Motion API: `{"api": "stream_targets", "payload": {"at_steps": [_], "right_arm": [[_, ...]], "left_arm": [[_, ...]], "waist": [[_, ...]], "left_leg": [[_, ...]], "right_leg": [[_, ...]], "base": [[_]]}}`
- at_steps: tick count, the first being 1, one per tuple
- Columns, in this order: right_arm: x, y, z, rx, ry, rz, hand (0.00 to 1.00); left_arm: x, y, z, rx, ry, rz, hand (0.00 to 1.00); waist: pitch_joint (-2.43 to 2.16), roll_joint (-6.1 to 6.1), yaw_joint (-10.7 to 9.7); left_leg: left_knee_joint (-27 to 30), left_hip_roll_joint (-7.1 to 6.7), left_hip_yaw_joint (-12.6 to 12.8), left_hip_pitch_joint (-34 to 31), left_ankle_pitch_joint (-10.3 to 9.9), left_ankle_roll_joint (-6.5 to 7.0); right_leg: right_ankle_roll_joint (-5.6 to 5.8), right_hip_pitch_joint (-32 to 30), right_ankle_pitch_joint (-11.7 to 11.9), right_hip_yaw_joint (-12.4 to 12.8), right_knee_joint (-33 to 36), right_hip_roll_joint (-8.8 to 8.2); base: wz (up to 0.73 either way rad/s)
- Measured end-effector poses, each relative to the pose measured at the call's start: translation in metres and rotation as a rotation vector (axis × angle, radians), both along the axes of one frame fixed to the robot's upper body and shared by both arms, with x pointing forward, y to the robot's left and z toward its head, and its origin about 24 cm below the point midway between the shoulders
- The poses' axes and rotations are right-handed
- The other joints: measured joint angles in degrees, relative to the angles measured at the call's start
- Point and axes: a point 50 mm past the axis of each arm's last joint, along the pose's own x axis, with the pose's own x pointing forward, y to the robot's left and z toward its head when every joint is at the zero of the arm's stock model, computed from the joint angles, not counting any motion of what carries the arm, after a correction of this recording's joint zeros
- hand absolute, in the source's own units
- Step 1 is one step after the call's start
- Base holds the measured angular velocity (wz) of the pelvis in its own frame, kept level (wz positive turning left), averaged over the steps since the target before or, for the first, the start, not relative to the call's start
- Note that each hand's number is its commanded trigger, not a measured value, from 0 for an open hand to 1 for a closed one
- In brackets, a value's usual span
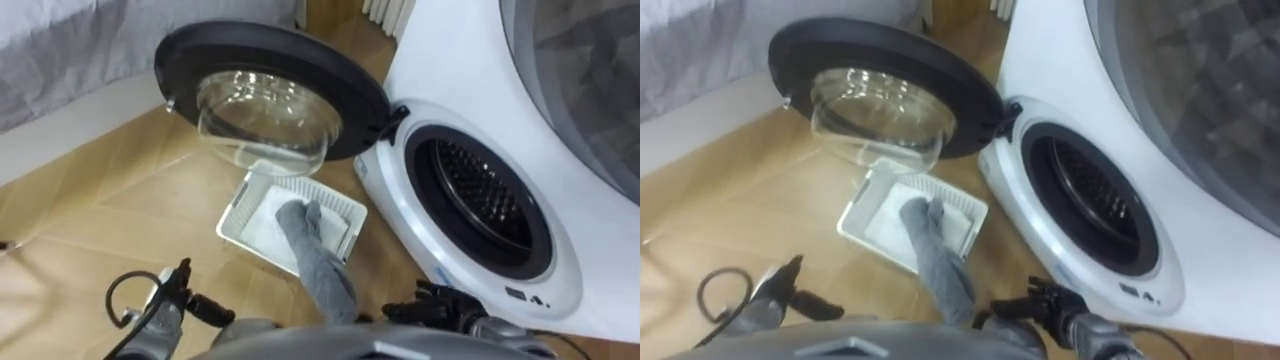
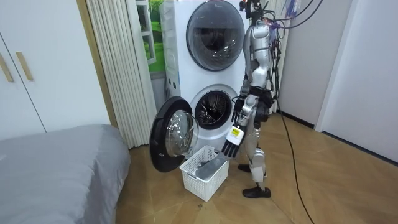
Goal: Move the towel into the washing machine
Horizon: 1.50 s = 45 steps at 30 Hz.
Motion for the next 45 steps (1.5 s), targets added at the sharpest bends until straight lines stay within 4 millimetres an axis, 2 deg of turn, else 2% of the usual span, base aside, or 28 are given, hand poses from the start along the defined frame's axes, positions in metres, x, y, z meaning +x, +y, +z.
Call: {"api": "stream_targets", "payload": {"at_steps": [2, 3, 5, 6, 7, 8, 10, 14, 15, 16, 18, 22, 23, 28, 30, 37, 42, 45], "right_arm": [[0.016, 0.005, 0.003, -0.013, -0.023, 0.069, 0.00], [0.023, 0.007, 0.005, -0.017, -0.029, 0.091, 0.00], [0.035, 0.009, 0.009, -0.031, -0.053, 0.130, 0.00], [0.043, 0.011, 0.011, -0.038, -0.071, 0.154, 0.00], [0.052, 0.015, 0.014, -0.048, -0.096, 0.190, 0.00], [0.056, 0.017, 0.016, -0.052, -0.106, 0.202, 0.00], [0.071, 0.021, 0.022, -0.075, -0.144, 0.245, 0.00], [0.088, 0.027, 0.029, -0.091, -0.206, 0.277, 0.00], [0.093, 0.029, 0.032, -0.090, -0.220, 0.281, 0.00], [0.096, 0.030, 0.033, -0.092, -0.228, 0.287, 0.00], [0.112, 0.034, 0.042, -0.096, -0.277, 0.308, 0.00], [0.133, 0.040, 0.058, -0.106, -0.398, 0.326, 0.00], [0.140, 0.042, 0.063, -0.107, -0.428, 0.325, 0.00], [0.153, 0.052, 0.073, -0.092, -0.503, 0.334, 0.00], [0.161, 0.058, 0.080, -0.081, -0.547, 0.351, 0.00], [0.170, 0.066, 0.091, -0.070, -0.617, 0.383, 0.00], [0.172, 0.068, 0.094, -0.040, -0.646, 0.365, 0.00], [0.173, 0.067, 0.096, -0.007, -0.660, 0.316, 0.00]], "left_arm": [[0.015, -0.007, 0.003, 0.004, -0.021, -0.062, 0.00], [0.026, -0.013, 0.006, 0.013, -0.037, -0.119, 0.00], [0.044, -0.025, 0.011, 0.016, -0.072, -0.192, 0.00], [0.054, -0.030, 0.014, 0.012, -0.092, -0.227, 0.00], [0.068, -0.034, 0.020, 0.023, -0.125, -0.266, 0.00], [0.074, -0.036, 0.023, 0.029, -0.140, -0.289, 0.00], [0.090, -0.043, 0.030, 0.053, -0.164, -0.377, 0.00], [0.112, -0.053, 0.043, 0.099, -0.214, -0.481, 0.00], [0.118, -0.056, 0.047, 0.115, -0.230, -0.514, 0.00], [0.121, -0.058, 0.049, 0.122, -0.240, -0.530, 0.00], [0.136, -0.066, 0.060, 0.158, -0.294, -0.583, 0.00], [0.154, -0.073, 0.075, 0.233, -0.389, -0.668, 0.00], [0.158, -0.075, 0.079, 0.246, -0.415, -0.683, 0.00], [0.168, -0.081, 0.092, 0.329, -0.519, -0.783, 0.00], [0.172, -0.081, 0.097, 0.368, -0.558, -0.830, 0.00], [0.183, -0.091, 0.110, 0.471, -0.619, -0.995, 0.00], [0.182, -0.101, 0.110, 0.493, -0.630, -1.073, 0.00], [0.183, -0.102, 0.112, 0.522, -0.651, -1.102, 0.00]], "waist": [[0.33, 0.05, -0.26], [0.73, 0.00, -0.51], [1.05, -0.25, -0.56], [1.63, -0.70, -0.55], [1.97, -1.19, -0.76], [2.09, -1.39, -0.92], [2.66, -1.65, -1.54], [3.13, -1.41, -2.33], [3.50, -1.15, -2.64], [3.64, -0.94, -2.81], [4.46, 0.33, -3.52], [4.49, 0.30, -4.16], [4.49, 0.28, -4.86], [4.50, -0.10, -5.70], [4.49, -0.13, -6.72], [4.42, -0.06, -8.09], [4.39, -0.04, -8.34], [4.38, -0.06, -8.52]], "left_leg": [[1.25, 0.02, -0.13, -2.95, 0.04, 0.06], [2.16, 0.01, -0.13, -4.54, 0.04, 0.07], [3.38, -0.08, 0.10, -7.24, 0.06, 0.10], [3.95, -0.12, 0.22, -8.86, 0.16, 0.27], [5.02, -0.10, 0.33, -11.03, 0.16, 0.28], [5.72, -0.05, 0.36, -12.40, 0.16, 0.28], [8.37, 0.07, 0.37, -17.44, 0.16, 0.29], [13.02, 0.13, 0.36, -25.01, 0.12, 0.31], [14.74, 0.24, 0.36, -27.37, -0.05, 0.54], [15.73, 0.38, 0.35, -28.62, -0.17, 0.69], [19.09, 0.97, 0.23, -33.64, -1.01, 1.03], [24.24, 1.29, 0.20, -41.20, -1.63, 1.09], [25.83, 1.46, 0.27, -43.22, -1.86, 1.09], [32.66, 3.09, 1.02, -50.40, -3.64, 1.05], [35.75, 4.09, 0.80, -54.23, -4.48, 0.73], [41.94, 5.81, -0.21, -61.77, -6.09, 0.52], [45.14, 6.20, -0.16, -63.39, -7.78, 0.41], [45.72, 6.24, -0.11, -64.49, -7.95, 0.48]], "right_leg": [[-0.03, -3.45, -0.01, 0.76, 2.03, -0.20], [-0.03, -5.31, -0.01, 1.28, 3.17, -0.35], [-0.03, -8.44, -0.01, 1.51, 5.03, -0.66], [-0.04, -10.41, -0.01, 1.75, 6.10, -0.79], [-0.11, -12.68, 0.02, 2.11, 7.17, -0.84], [-0.25, -14.07, 0.09, 2.26, 7.75, -0.85], [-0.95, -18.75, 0.49, 2.77, 9.19, -0.95], [-1.51, -26.32, 0.44, 3.27, 13.30, -1.53], [-1.80, -28.57, 0.27, 3.60, 14.76, -1.58], [-1.84, -29.73, 0.25, 3.63, 15.47, -1.60], [-2.64, -34.29, 0.28, 3.73, 17.97, -1.50], [-3.38, -41.83, -0.20, 4.50, 22.69, -1.62], [-3.52, -43.91, -0.43, 4.69, 24.15, -1.67], [-4.34, -51.48, -1.17, 6.17, 30.21, -0.97], [-4.80, -54.99, -1.38, 6.04, 32.16, -0.48], [-5.46, -61.56, -1.68, 5.67, 36.32, 0.44], [-5.51, -63.40, -2.75, 5.89, 39.50, 0.61], [-5.43, -64.51, -2.98, 6.07, 39.98, 0.68]], "base": [[-0.11], [-0.12], [-0.09], [-0.10], [-0.07], [-0.04], [-0.08], [-0.05], [0.00], [0.00], [0.00], [0.00], [-0.07], [-0.13], [-0.18], [-0.08], [-0.05], [-0.02]]}}
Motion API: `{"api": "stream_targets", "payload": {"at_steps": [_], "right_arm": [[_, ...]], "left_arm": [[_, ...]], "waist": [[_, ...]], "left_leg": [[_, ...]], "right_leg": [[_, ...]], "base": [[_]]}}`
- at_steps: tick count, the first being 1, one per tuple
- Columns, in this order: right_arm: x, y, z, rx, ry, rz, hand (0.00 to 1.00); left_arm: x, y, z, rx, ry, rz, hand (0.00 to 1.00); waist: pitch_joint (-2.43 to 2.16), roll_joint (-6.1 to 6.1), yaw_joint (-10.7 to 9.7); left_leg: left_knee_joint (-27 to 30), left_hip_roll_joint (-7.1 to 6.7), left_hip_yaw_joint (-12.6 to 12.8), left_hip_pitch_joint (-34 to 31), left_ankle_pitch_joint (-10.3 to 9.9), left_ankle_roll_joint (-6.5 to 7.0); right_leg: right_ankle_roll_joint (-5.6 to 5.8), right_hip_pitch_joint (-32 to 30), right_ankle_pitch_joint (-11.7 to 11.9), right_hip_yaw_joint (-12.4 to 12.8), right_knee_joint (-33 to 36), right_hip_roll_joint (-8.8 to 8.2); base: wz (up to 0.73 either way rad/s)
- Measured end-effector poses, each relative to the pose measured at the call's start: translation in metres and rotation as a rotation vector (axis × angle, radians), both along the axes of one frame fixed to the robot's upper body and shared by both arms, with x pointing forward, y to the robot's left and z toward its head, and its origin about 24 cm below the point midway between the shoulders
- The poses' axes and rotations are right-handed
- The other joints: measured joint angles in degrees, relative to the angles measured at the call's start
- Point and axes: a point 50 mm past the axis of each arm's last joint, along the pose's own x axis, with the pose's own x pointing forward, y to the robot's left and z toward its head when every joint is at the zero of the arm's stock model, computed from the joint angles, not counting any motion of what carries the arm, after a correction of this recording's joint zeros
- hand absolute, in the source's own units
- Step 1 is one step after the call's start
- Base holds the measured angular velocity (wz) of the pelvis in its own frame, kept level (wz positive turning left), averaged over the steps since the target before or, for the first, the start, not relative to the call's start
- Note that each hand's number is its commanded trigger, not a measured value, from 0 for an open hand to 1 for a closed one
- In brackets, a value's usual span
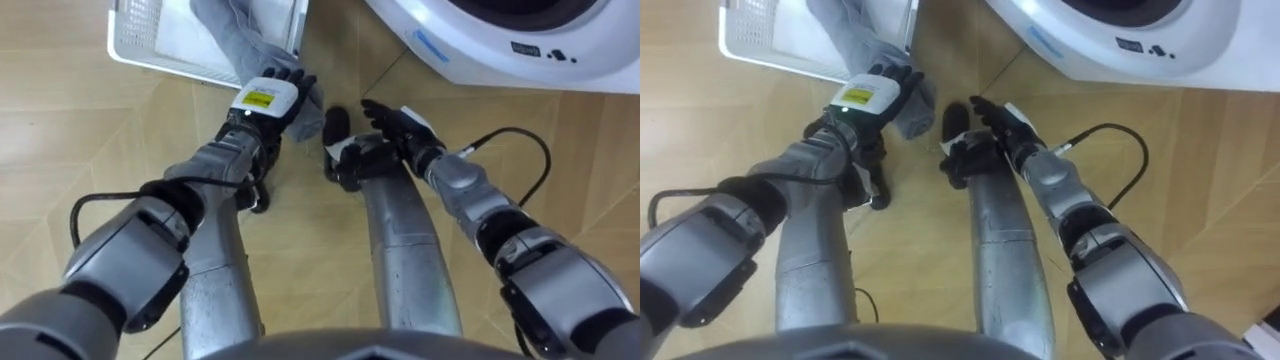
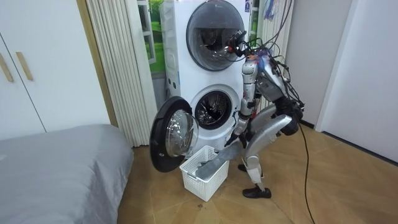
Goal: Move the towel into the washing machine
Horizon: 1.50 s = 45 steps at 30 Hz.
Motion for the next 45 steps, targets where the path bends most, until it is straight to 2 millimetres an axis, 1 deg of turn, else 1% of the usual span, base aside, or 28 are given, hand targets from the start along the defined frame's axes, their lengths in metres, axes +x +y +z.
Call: {"api": "stream_targets", "payload": {"at_steps": [1, 2, 3, 5, 9, 15, 21, 25, 31, 35, 41, 45], "right_arm": [[0.001, 0.000, 0.001, 0.017, -0.005, -0.011, 0.00], [0.001, 0.000, 0.001, 0.026, -0.008, -0.017, 0.00], [0.001, 0.001, 0.002, 0.039, -0.013, -0.023, 0.00], [0.002, 0.002, 0.003, 0.057, -0.020, -0.027, 0.00], [0.007, 0.006, 0.008, 0.058, -0.035, -0.009, 0.00], [0.012, 0.007, 0.013, 0.031, -0.055, 0.003, 0.00], [0.014, 0.008, 0.015, 0.031, -0.060, 0.011, 0.00], [0.014, 0.014, 0.015, 0.043, -0.059, 0.018, 0.00], [0.014, 0.014, 0.014, 0.041, -0.055, 0.015, 0.00], [0.013, 0.012, 0.013, 0.048, -0.046, 0.003, 0.00], [0.005, 0.010, 0.004, 0.040, -0.004, 0.009, 0.00], [-0.012, 0.006, -0.012, 0.031, 0.061, 0.002, 0.00]], "left_arm": [[0.001, -0.001, 0.001, 0.005, -0.012, -0.008, 0.07], [0.001, -0.001, 0.001, 0.004, -0.017, -0.010, 0.65], [0.001, -0.001, 0.002, 0.008, -0.028, -0.015, 1.00], [0.002, 0.000, 0.004, 0.027, -0.047, -0.035, 1.00], [0.007, 0.000, 0.009, 0.068, -0.068, -0.073, 1.00], [0.020, -0.007, 0.027, 0.077, -0.158, -0.124, 1.00], [0.024, -0.005, 0.032, 0.078, -0.192, -0.125, 1.00], [0.023, -0.008, 0.031, 0.074, -0.187, -0.130, 1.00], [0.021, -0.012, 0.030, 0.068, -0.179, -0.136, 1.00], [0.017, -0.012, 0.024, 0.065, -0.156, -0.133, 1.00], [0.007, -0.010, 0.012, 0.060, -0.119, -0.126, 1.00], [-0.001, -0.002, 0.003, 0.052, -0.080, -0.110, 1.00]], "waist": [[-0.01, -0.01, -0.02], [-0.01, -0.02, -0.09], [-0.03, -0.05, -0.32], [-0.04, -0.07, -0.54], [-0.04, -0.07, -1.56], [-0.04, -0.07, -1.68], [-0.03, -0.08, -1.27], [-0.03, -0.07, -1.29], [-0.04, -0.08, -1.30], [-0.04, -0.09, -1.58], [-0.08, -0.15, -2.43], [-0.11, -0.23, -2.90]], "left_leg": [[0.19, 0.11, 0.05, -0.54, -0.02, 0.03], [0.28, 0.18, 0.07, -0.80, -0.04, 0.06], [0.36, 0.27, 0.10, -1.36, -0.05, 0.08], [0.65, 0.59, 0.14, -2.27, -0.06, 0.12], [0.70, 0.76, 0.13, -3.79, -0.05, 0.18], [0.63, 0.82, -0.22, -5.21, -0.09, 0.34], [0.26, 0.82, -0.19, -5.34, -0.27, 0.46], [-0.08, 0.72, -0.18, -5.28, -0.32, 0.46], [-0.16, 0.67, 0.00, -4.93, -0.32, 0.46], [-0.19, 0.60, 0.17, -4.02, -0.31, 0.46], [-1.11, 0.37, 0.14, 0.17, -0.30, 0.46], [-2.97, 0.39, 0.12, 5.96, -0.28, 0.39]], "right_leg": [[0.02, -0.54, 0.06, 0.03, 0.01, 0.08], [0.01, -0.80, 0.10, 0.06, 0.02, 0.12], [-0.01, -1.36, 0.17, 0.09, 0.03, 0.11], [-0.18, -2.17, 0.35, -0.11, 0.03, 0.08], [-0.59, -3.69, 0.63, -0.70, -0.01, -0.16], [-0.62, -4.73, 0.63, -1.15, -0.36, -0.20], [-0.53, -4.73, 0.60, -1.27, -1.10, -0.18], [-0.36, -4.73, 0.49, -1.24, -1.26, -0.14], [-0.35, -4.59, 0.47, -1.04, -1.17, -0.03], [-0.35, -3.72, 0.47, -0.83, -1.04, -0.03], [-0.15, 0.49, 0.26, -0.93, -1.80, -0.37], [-0.10, 6.49, 0.23, -1.38, -3.86, -0.29]], "base": [[-0.06], [-0.07], [-0.05], [-0.07], [-0.04], [0.00], [-0.01], [0.00], [0.00], [0.00], [0.02], [0.00]]}}
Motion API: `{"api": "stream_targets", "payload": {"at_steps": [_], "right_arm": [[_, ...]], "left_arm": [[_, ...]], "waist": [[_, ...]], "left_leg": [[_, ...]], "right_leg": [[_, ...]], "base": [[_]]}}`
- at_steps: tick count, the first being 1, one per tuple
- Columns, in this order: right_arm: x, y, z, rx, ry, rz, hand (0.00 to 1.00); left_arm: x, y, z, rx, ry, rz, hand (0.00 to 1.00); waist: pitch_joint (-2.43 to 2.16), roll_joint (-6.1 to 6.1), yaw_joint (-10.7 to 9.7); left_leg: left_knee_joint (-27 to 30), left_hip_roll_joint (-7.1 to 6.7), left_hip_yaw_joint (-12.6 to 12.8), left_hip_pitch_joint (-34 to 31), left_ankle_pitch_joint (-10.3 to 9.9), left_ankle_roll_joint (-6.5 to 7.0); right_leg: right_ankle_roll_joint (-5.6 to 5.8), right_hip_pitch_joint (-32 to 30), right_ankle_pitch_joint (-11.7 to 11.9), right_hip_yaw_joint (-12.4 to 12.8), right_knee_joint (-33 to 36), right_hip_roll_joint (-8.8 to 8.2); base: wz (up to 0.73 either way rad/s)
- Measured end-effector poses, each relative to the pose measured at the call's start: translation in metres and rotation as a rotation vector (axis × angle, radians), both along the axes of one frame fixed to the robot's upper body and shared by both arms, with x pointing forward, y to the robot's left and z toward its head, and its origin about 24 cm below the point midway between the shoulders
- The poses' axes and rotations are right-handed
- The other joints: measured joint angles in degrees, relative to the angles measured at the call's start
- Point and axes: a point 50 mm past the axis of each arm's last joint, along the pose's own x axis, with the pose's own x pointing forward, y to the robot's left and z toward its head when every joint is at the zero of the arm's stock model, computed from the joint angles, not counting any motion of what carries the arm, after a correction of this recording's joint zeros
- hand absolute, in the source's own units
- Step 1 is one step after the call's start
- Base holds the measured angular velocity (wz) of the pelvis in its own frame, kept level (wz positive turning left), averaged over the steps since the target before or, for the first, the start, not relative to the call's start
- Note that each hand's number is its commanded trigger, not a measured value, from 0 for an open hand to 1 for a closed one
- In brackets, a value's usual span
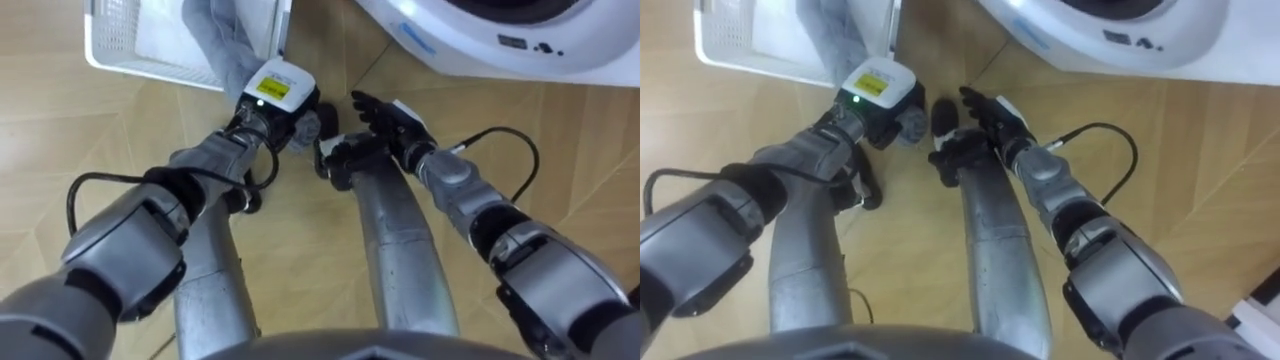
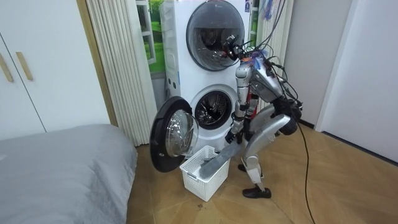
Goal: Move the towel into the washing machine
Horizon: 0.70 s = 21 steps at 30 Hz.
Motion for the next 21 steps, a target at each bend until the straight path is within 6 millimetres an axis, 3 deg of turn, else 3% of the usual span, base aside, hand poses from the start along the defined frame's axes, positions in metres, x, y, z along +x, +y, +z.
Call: {"api": "stream_targets", "payload": {"at_steps": [7, 13, 17, 21], "right_arm": [[-0.022, -0.015, -0.019, -0.022, 0.089, -0.029, 0.00], [-0.025, -0.032, -0.020, -0.059, 0.101, -0.045, 0.00], [-0.024, -0.033, -0.020, -0.096, 0.106, -0.018, 0.00], [-0.027, -0.026, -0.022, -0.112, 0.117, 0.031, 0.00]], "left_arm": [[0.000, 0.019, 0.002, -0.072, -0.038, 0.084, 1.00], [0.012, 0.024, 0.021, -0.300, -0.109, 0.222, 1.00], [0.018, 0.011, 0.041, -0.702, -0.077, 0.374, 1.00], [0.006, -0.010, 0.040, -1.085, 0.183, 0.438, 1.00]], "waist": [[0.05, -0.01, 0.23], [0.10, 0.01, 1.55], [0.07, -0.01, 3.29], [-0.09, -0.24, 4.98]], "left_leg": [[-5.37, -0.83, 0.37, 8.79, 0.91, -0.35], [-9.30, -1.28, 0.48, 14.64, 1.35, -0.53], [-11.72, -2.20, 0.26, 16.60, 1.90, -0.50], [-13.23, -3.66, 0.18, 17.47, 2.84, -0.06]], "right_leg": [[0.50, 8.54, 0.35, 0.00, -4.59, -0.18], [0.73, 14.37, 0.36, -0.34, -8.02, -0.23], [1.20, 16.23, 0.17, -0.71, -9.27, -0.87], [1.79, 16.55, -0.18, -0.63, -9.32, -2.25]], "base": [[0.04], [0.03], [0.10], [0.14]]}}
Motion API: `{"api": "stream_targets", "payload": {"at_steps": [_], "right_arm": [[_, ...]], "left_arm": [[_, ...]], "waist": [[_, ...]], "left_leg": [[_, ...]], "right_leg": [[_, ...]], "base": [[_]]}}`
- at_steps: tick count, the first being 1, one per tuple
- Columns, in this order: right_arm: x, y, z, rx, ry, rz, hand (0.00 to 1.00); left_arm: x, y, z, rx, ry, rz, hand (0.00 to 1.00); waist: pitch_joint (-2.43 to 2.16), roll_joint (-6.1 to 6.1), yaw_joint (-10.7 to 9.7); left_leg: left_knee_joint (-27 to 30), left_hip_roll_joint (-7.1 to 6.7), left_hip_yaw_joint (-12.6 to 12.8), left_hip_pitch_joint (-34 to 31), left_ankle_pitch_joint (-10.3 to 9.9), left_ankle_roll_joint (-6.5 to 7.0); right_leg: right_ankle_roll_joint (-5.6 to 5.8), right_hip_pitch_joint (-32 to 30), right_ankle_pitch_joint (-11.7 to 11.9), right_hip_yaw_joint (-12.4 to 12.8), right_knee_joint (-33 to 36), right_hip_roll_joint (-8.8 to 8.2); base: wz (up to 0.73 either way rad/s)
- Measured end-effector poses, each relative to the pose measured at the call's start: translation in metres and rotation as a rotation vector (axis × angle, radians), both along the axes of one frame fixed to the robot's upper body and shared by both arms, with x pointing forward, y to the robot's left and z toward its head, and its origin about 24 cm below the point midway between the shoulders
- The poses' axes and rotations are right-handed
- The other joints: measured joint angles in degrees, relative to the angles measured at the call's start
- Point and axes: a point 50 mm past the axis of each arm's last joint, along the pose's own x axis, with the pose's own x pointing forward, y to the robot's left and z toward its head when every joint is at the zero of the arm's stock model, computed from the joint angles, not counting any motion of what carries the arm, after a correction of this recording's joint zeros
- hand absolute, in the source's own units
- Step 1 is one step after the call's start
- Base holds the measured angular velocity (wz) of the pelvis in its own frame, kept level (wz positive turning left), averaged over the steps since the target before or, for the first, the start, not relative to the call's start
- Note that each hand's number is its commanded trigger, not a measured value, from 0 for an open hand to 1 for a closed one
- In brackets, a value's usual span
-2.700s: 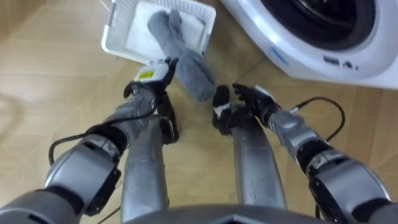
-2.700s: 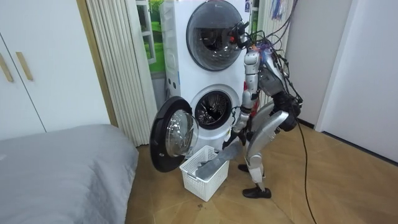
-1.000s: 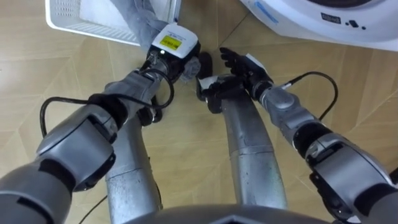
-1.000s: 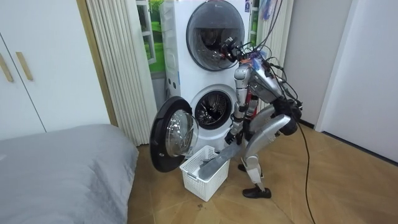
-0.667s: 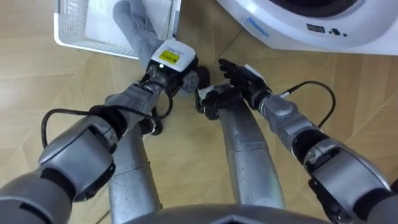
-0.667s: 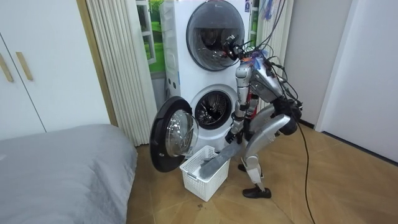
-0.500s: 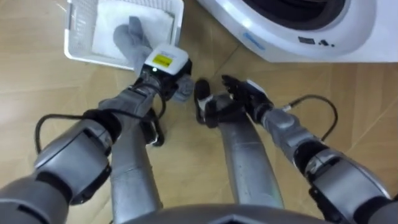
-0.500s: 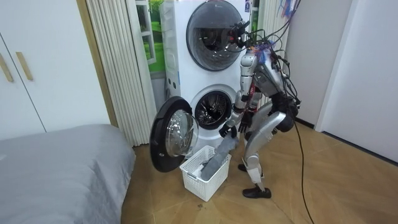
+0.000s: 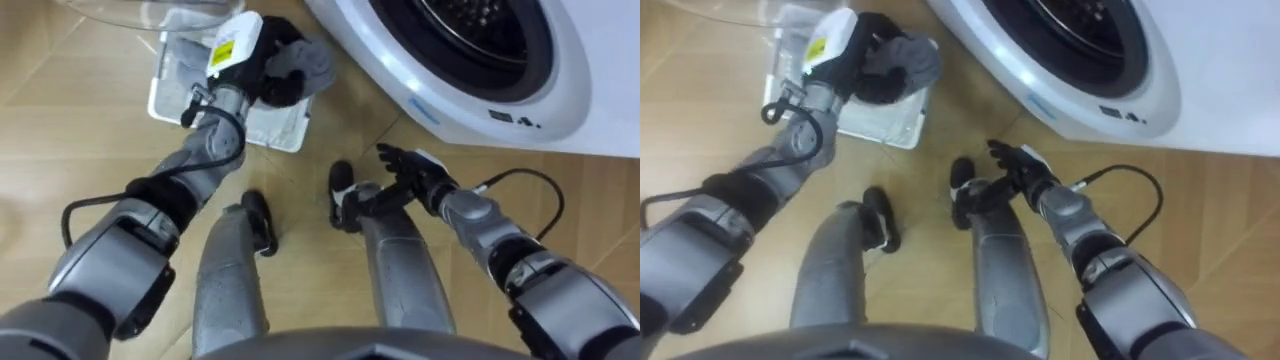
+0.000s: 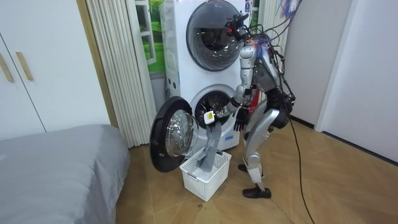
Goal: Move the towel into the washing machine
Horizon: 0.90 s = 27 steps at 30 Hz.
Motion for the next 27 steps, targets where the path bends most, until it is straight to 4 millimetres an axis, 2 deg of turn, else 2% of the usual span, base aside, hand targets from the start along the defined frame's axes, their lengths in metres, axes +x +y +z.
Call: {"api": "stream_targets", "payload": {"at_steps": [2, 3, 5, 6, 7, 8, 9, 10, 12, 15, 20, 23, 27], "right_arm": [[0.000, 0.007, 0.000, 0.009, -0.008, 0.030, 0.00], [-0.002, 0.013, -0.001, 0.019, 0.000, 0.043, 0.00], [-0.004, 0.019, -0.003, 0.031, 0.019, 0.053, 0.00], [-0.007, 0.021, -0.004, 0.038, 0.028, 0.063, 0.00], [-0.008, 0.022, -0.005, 0.043, 0.032, 0.066, 0.00], [-0.011, 0.023, -0.006, 0.046, 0.042, 0.065, 0.00], [-0.013, 0.021, -0.008, 0.048, 0.052, 0.059, 0.00], [-0.017, 0.019, -0.011, 0.047, 0.069, 0.046, 0.00], [-0.024, 0.016, -0.015, 0.048, 0.102, 0.026, 0.00], [-0.029, 0.012, -0.019, 0.039, 0.142, 0.010, 0.00], [-0.032, 0.012, -0.022, 0.031, 0.176, 0.004, 0.00], [-0.033, 0.008, -0.022, 0.008, 0.184, -0.008, 0.00], [-0.030, 0.006, -0.021, -0.036, 0.178, -0.008, 0.00]], "left_arm": [[-0.008, -0.004, -0.010, -0.178, 0.124, -0.023, 1.00], [-0.014, -0.006, -0.018, -0.278, 0.207, -0.044, 1.00], [-0.024, -0.009, -0.029, -0.400, 0.317, -0.088, 1.00], [-0.032, -0.014, -0.036, -0.479, 0.382, -0.125, 1.00], [-0.036, -0.016, -0.039, -0.513, 0.411, -0.137, 1.00], [-0.042, -0.018, -0.045, -0.567, 0.470, -0.152, 1.00], [-0.048, -0.020, -0.051, -0.606, 0.522, -0.162, 1.00], [-0.052, -0.021, -0.055, -0.641, 0.565, -0.171, 1.00], [-0.058, -0.020, -0.060, -0.717, 0.622, -0.167, 1.00], [-0.067, -0.020, -0.067, -0.841, 0.697, -0.159, 1.00], [-0.077, -0.024, -0.072, -0.938, 0.770, -0.200, 1.00], [-0.079, -0.029, -0.072, -1.006, 0.800, -0.195, 1.00], [-0.083, -0.039, -0.072, -1.104, 0.829, -0.180, 1.00]], "waist": [[-0.29, -0.34, 0.45], [-0.75, -0.70, 0.75], [-0.92, -0.87, 1.02], [-1.49, -1.01, 1.34], [-1.55, -1.09, 1.40], [-1.99, -1.08, 1.34], [-2.78, -1.08, 1.19], [-3.29, -1.16, 1.14], [-3.65, -1.55, 1.34], [-3.73, -1.52, 1.73], [-3.62, -1.33, 1.90], [-3.63, -1.01, 3.20], [-3.75, 0.10, 4.73]], "left_leg": [[-0.80, -0.25, -0.10, 0.42, 0.43, 0.16], [-0.88, -0.24, -0.10, 0.64, 0.47, 0.16], [-1.13, -0.29, -0.52, 1.46, 0.55, 0.27], [-1.41, -0.23, -0.63, 1.84, 0.72, 0.39], [-1.59, -0.23, -0.65, 2.28, 0.76, 0.43], [-2.11, -0.18, -0.90, 3.00, 0.82, 0.53], [-2.91, -0.20, -1.22, 3.64, 0.99, 0.65], [-3.63, -0.39, -1.51, 4.47, 1.31, 0.75], [-4.72, -0.88, -1.84, 6.05, 1.73, 0.80], [-5.43, -0.79, -1.85, 7.16, 2.00, 0.90], [-5.41, -0.89, -1.82, 7.13, 2.02, 0.96], [-5.49, -0.70, -1.70, 7.00, 2.02, 0.96], [-5.90, -0.68, -1.58, 7.01, 2.07, 0.87]], "right_leg": [[0.12, 0.34, -0.07, -0.24, -0.17, -0.61], [0.12, 0.66, -0.07, -0.39, -0.46, -0.62], [0.16, 2.03, -0.03, -1.18, -1.48, -0.68], [0.23, 2.76, 0.16, -1.54, -2.24, -0.61], [0.27, 3.34, 0.24, -1.65, -2.55, -0.60], [0.38, 4.44, 0.60, -2.04, -3.46, -0.50], [0.51, 5.49, 0.97, -2.50, -4.42, -0.53], [0.73, 6.67, 1.33, -2.80, -5.24, -0.57], [0.95, 8.25, 1.60, -2.79, -6.25, -0.52], [1.13, 9.82, 2.58, -3.14, -8.05, -0.04], [1.29, 9.83, 2.77, -3.02, -8.12, -0.07], [1.25, 9.52, 2.77, -2.82, -8.13, 0.16], [1.19, 9.31, 2.74, -2.65, -7.95, 0.28]], "base": [[0.16], [0.08], [0.12], [0.14], [0.07], [0.06], [0.10], [0.10], [0.09], [-0.02], [-0.01], [-0.03], [0.00]]}}
